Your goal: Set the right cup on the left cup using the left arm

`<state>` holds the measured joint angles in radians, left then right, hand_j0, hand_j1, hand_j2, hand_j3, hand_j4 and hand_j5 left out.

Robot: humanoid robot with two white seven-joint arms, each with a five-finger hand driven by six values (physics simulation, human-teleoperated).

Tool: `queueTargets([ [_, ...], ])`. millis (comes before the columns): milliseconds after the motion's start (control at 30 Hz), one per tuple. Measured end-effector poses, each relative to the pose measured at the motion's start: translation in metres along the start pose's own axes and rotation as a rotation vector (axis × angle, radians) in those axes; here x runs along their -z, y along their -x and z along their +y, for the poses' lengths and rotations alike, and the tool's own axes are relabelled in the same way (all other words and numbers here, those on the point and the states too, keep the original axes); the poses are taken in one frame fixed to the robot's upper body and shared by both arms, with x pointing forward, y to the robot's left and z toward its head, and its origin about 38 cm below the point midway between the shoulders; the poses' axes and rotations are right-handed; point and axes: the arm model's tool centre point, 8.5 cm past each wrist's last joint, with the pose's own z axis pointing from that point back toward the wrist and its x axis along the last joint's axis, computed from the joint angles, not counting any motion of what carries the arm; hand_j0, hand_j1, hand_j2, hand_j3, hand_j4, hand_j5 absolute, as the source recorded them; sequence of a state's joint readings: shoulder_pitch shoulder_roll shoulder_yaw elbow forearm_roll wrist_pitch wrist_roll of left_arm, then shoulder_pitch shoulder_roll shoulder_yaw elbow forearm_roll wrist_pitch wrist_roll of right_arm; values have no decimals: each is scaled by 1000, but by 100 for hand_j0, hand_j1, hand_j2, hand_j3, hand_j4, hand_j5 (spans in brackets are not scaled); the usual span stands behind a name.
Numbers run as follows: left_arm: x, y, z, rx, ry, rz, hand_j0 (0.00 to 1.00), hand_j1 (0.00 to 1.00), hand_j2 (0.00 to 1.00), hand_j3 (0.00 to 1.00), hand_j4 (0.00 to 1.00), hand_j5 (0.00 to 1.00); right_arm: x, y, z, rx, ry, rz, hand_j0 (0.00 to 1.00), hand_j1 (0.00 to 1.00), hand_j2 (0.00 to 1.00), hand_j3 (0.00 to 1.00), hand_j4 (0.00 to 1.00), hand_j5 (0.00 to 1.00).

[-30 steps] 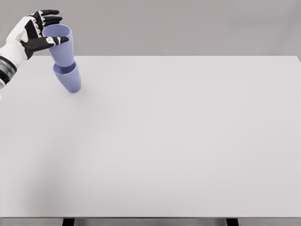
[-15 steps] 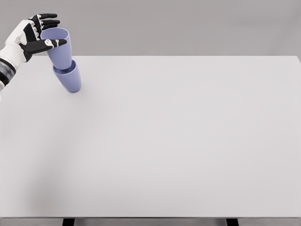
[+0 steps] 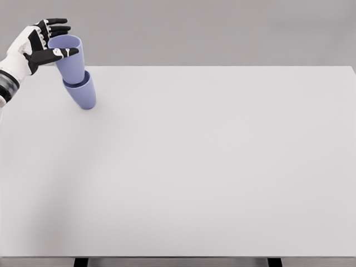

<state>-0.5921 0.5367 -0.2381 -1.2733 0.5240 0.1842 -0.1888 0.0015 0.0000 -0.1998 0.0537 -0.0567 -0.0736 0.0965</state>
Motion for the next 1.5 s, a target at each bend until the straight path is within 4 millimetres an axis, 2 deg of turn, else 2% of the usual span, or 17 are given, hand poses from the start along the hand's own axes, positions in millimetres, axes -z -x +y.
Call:
queueTargets([
  [133,2,-5,0,1,0,-9,68,68,68,68,68,68,0,0,0,0,0,0,100,100,100,100,100,100],
  [500,4,3,4,-8,-14,8,69,69,69,69,69,69,0,0,0,0,0,0,100,100,100,100,100,100],
  [1000,5,2,-9,-12,13,-2,70,70,70,70,70,70,0,0,0,0,0,0,100,100,100,100,100,100],
  [1500,4,2,-7,-12,9,-5,71,71,71,71,71,71,0,0,0,0,0,0,100,100,100,100,100,100],
])
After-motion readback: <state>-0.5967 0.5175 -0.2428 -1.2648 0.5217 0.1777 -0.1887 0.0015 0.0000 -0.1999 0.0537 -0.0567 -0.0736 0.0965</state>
